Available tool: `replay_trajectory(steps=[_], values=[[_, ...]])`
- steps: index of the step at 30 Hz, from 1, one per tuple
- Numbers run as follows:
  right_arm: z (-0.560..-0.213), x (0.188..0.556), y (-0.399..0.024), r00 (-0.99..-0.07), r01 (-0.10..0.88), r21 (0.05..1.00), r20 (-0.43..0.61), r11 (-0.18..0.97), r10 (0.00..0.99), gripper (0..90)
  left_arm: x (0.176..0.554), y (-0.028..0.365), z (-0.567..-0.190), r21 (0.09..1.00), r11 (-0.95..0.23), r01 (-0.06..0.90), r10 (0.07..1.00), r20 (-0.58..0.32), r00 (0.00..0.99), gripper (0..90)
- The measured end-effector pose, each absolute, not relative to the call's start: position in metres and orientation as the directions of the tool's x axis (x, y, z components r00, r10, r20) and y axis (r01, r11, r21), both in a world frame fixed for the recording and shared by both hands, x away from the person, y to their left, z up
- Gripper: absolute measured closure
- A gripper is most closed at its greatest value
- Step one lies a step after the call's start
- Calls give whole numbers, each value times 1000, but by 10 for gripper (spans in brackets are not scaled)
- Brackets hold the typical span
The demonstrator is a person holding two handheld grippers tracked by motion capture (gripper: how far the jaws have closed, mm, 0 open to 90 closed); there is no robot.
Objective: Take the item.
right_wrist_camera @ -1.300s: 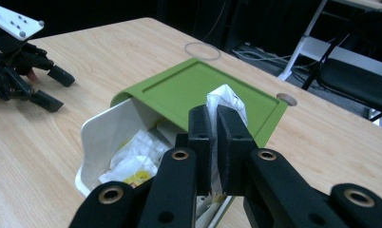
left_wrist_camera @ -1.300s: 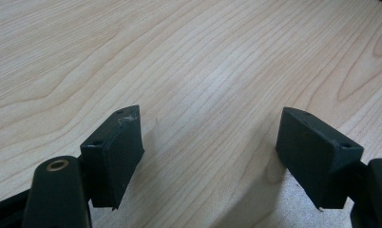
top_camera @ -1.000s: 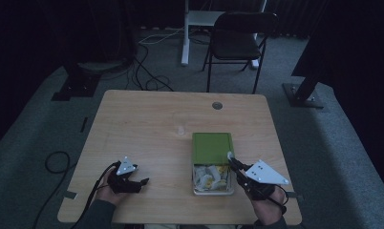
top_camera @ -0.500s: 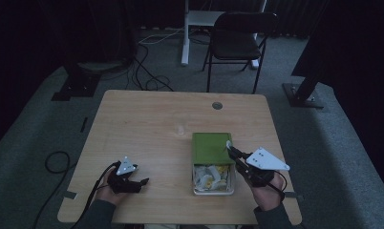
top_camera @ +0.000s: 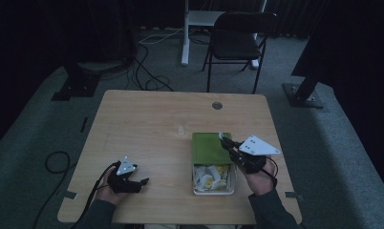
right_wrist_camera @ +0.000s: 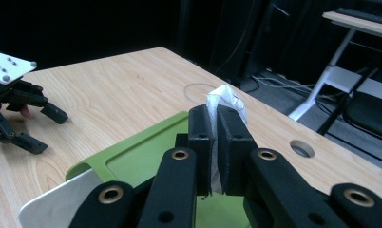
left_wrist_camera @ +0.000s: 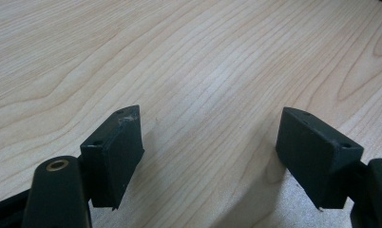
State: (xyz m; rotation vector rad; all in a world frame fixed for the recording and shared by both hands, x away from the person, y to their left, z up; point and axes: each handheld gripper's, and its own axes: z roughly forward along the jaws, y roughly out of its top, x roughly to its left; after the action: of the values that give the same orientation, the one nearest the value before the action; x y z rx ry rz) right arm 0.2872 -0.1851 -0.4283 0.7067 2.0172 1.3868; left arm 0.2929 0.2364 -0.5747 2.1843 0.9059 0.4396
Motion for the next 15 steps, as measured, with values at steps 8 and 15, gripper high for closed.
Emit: replay_trajectory(steps=[8,15], values=[[-426,303,-184,-701,100,944,-158,315,695,854,293,236,-575,730,-492,473,719,35,694,249],[-422,316,-183,-710,95,945,-155,312,687,854,293,236,-575,731,-493,473,719,36,694,248]])
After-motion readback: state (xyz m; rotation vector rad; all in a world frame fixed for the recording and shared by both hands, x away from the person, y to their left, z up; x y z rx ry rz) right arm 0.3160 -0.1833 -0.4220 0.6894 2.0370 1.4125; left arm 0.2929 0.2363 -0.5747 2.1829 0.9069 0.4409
